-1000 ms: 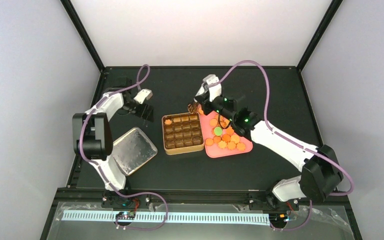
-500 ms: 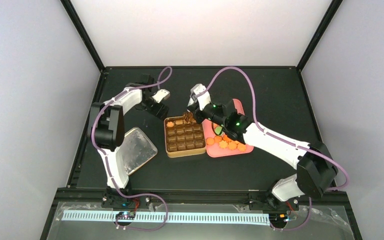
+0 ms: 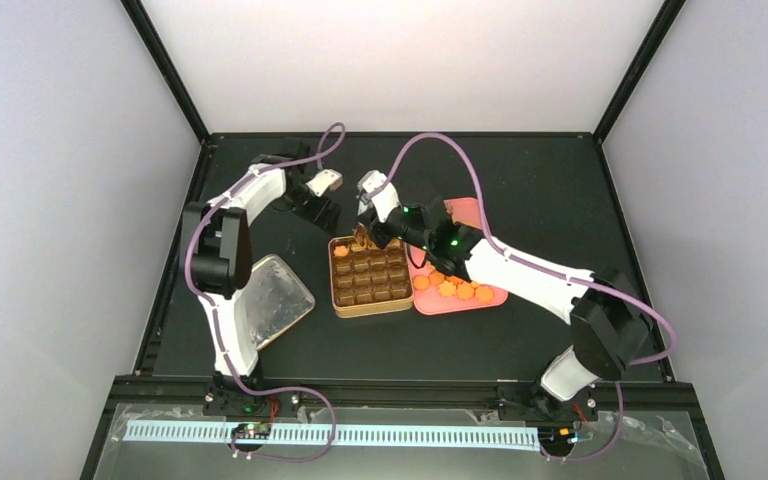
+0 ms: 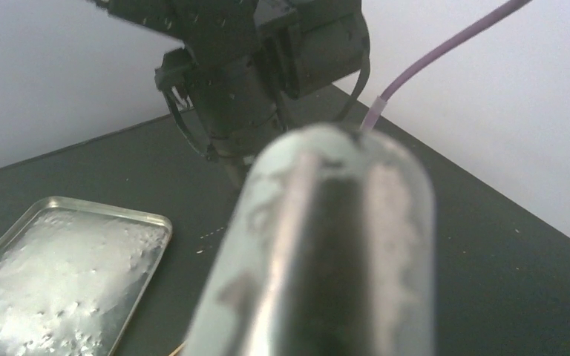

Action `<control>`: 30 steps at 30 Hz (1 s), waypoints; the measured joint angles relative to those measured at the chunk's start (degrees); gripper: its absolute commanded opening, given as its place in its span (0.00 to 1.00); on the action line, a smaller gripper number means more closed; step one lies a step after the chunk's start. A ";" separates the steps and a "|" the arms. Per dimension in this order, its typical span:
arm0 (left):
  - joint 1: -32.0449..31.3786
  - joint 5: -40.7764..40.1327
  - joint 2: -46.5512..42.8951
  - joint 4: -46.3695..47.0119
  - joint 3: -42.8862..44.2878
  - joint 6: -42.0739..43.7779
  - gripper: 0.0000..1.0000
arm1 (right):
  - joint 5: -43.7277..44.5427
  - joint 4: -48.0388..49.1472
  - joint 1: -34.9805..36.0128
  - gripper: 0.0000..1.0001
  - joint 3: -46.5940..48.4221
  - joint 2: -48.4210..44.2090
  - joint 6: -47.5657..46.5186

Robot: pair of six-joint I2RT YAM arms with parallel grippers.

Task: Pack the cookies
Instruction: Place the fake cookies in the empty pocket of the box.

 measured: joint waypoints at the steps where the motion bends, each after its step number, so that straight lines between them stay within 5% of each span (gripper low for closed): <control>1: 0.63 0.02 -0.26 -0.44 -0.09 0.00 0.99 | -0.07 -0.11 0.39 0.05 0.46 0.63 -0.31; 15: 11.45 2.51 -20.74 -3.52 -15.67 2.27 0.99 | -0.24 -2.47 1.20 0.15 4.85 7.45 -3.87; 21: 11.56 3.48 -22.12 -4.26 -18.43 2.86 0.99 | -0.70 -2.86 1.16 0.30 5.97 8.41 -3.91; 30: 11.63 5.16 -22.12 -4.42 -18.47 2.86 0.99 | -0.63 -2.97 1.16 0.29 6.64 8.41 -3.96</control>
